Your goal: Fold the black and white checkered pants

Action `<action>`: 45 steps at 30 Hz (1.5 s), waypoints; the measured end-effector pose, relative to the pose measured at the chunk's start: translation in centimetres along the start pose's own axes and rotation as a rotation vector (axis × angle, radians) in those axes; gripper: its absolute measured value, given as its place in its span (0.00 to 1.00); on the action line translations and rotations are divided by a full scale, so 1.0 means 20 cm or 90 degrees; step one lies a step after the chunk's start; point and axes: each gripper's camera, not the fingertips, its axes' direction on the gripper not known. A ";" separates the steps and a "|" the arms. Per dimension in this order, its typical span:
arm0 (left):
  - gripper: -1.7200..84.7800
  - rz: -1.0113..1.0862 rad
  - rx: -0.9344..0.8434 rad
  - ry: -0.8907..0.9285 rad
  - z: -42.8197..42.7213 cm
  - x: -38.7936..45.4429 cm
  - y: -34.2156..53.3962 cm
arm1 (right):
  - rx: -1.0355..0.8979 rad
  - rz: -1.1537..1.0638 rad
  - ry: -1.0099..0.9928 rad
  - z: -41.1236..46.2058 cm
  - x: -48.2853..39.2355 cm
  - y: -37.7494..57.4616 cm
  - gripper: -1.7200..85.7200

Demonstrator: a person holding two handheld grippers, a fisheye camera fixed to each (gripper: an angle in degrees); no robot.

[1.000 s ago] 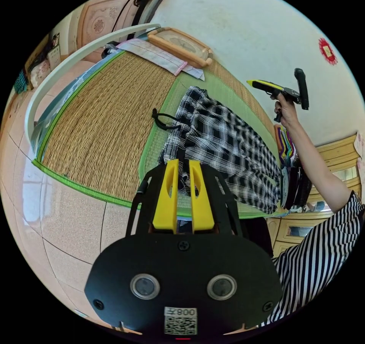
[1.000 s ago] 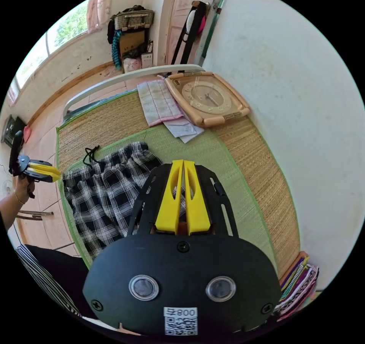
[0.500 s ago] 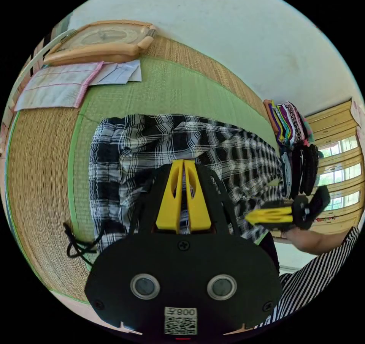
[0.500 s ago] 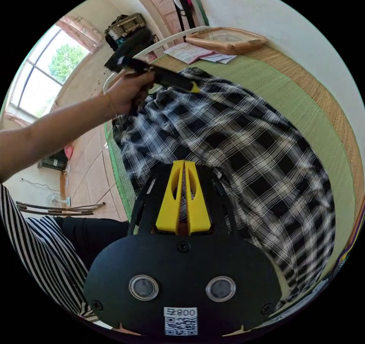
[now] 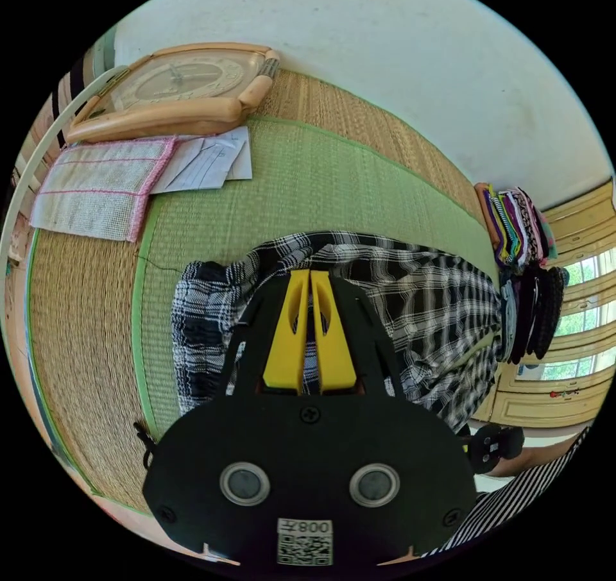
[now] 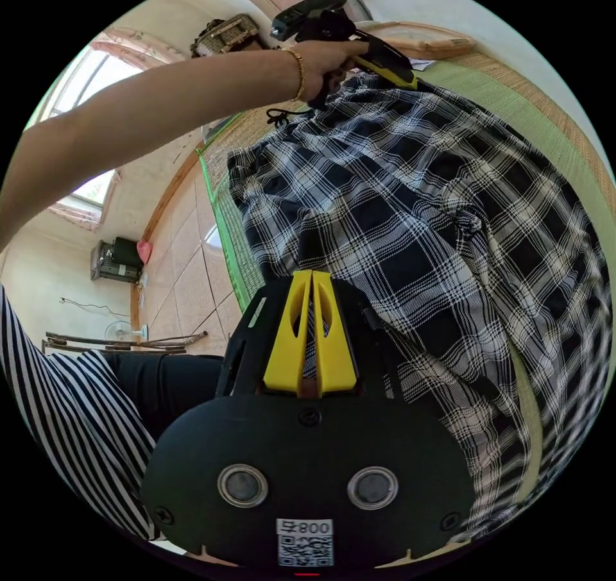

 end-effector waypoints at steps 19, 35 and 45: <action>0.09 0.268 -0.263 0.172 0.35 0.81 0.60 | 0.099 0.636 0.377 -0.70 0.75 1.48 0.12; 0.03 0.182 -0.222 0.140 0.36 1.02 0.55 | 0.172 0.602 0.327 -0.93 0.86 1.88 0.01; 0.03 0.190 -0.259 0.119 0.42 1.16 0.63 | 0.212 0.654 0.282 -0.96 0.83 2.30 0.01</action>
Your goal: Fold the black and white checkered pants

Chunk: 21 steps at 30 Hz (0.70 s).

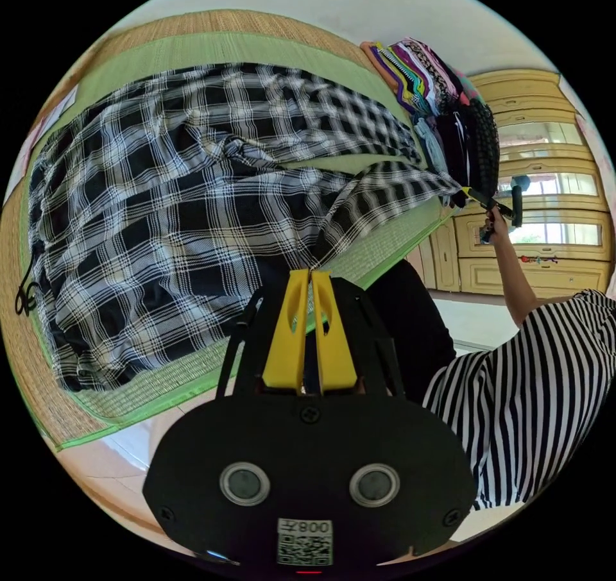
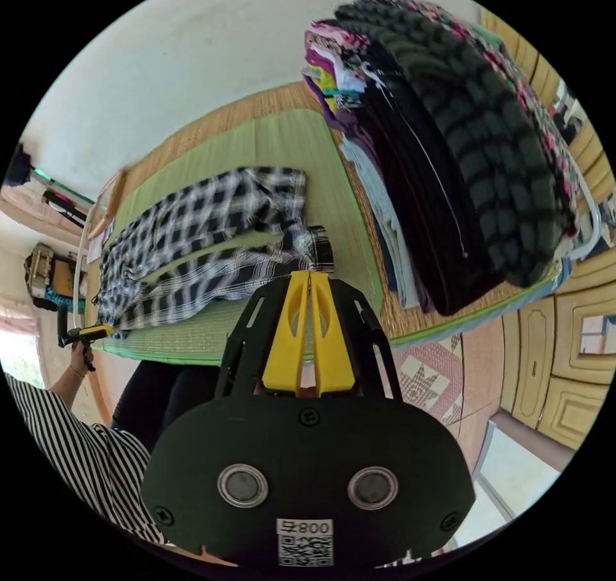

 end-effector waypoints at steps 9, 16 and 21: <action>0.04 0.008 -0.068 -0.031 0.12 0.09 -0.06 | -0.048 0.077 -0.026 0.16 0.28 0.07 0.01; 0.07 -0.006 -0.007 -0.006 0.07 0.19 -0.06 | -0.011 0.123 -0.023 0.18 0.37 0.12 0.02; 0.08 0.015 0.000 -0.011 0.10 0.25 -0.18 | -0.022 0.066 -0.055 0.30 0.20 0.11 0.02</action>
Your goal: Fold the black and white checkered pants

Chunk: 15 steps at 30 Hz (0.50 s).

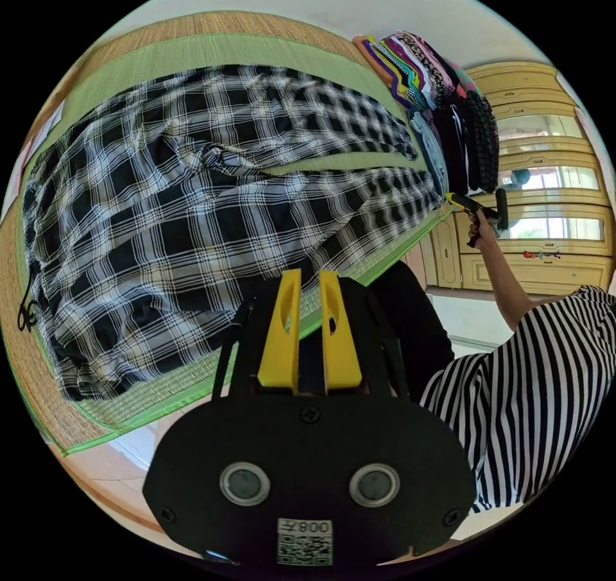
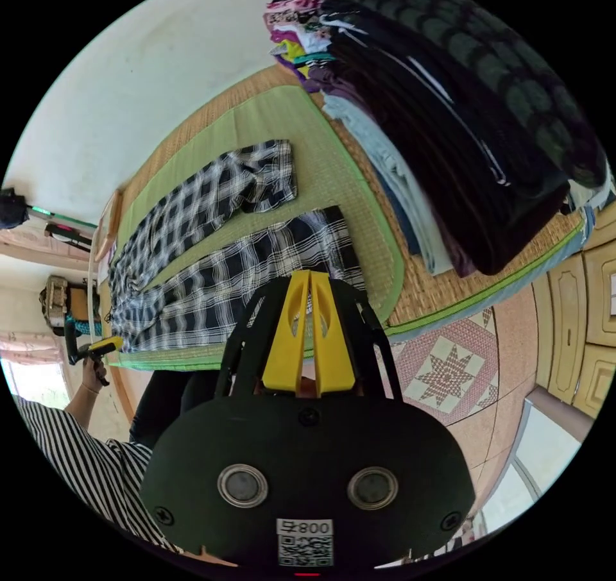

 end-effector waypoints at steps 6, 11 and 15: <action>0.05 -0.023 -0.036 -0.110 0.10 -0.01 -0.08 | -0.025 0.001 0.125 0.14 0.06 -0.01 0.01; 0.03 -0.098 -0.025 -0.066 0.11 -0.09 -0.04 | -0.047 0.026 0.112 0.14 0.22 -0.06 0.02; 0.03 -0.062 0.011 -0.048 0.05 -0.03 -0.08 | -0.030 0.000 0.086 0.07 0.17 -0.13 0.02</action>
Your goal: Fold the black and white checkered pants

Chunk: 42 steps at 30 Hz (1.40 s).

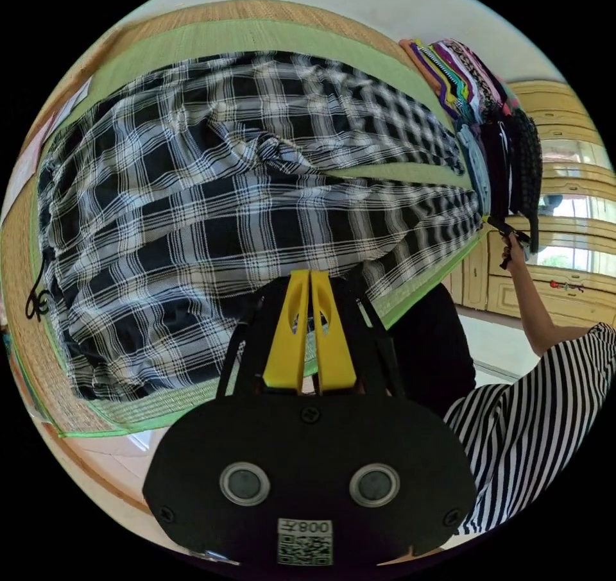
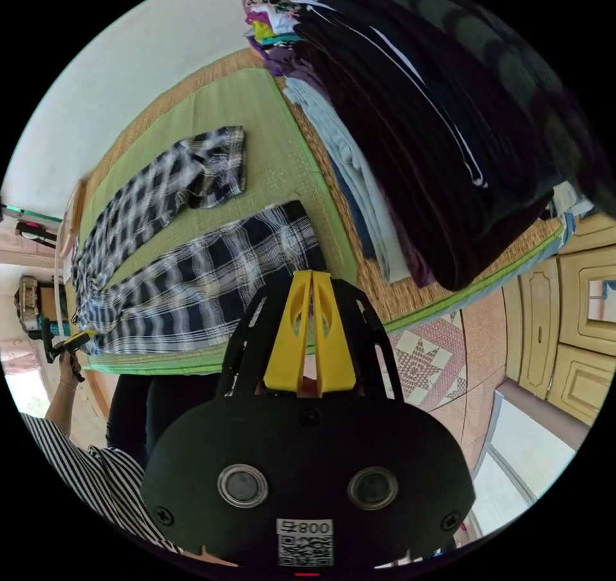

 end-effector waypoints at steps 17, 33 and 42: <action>0.04 0.144 -0.010 -0.115 0.08 0.16 -0.49 | -0.029 -0.103 -0.001 0.18 -0.44 -0.71 0.06; 0.02 0.142 0.084 -0.001 -0.11 0.05 -0.27 | 0.087 -0.117 -0.069 -0.30 -0.31 -0.92 0.03; 0.06 0.119 0.028 0.045 -0.06 -0.10 -0.20 | -0.023 -0.045 -0.031 0.05 -0.22 -0.83 0.09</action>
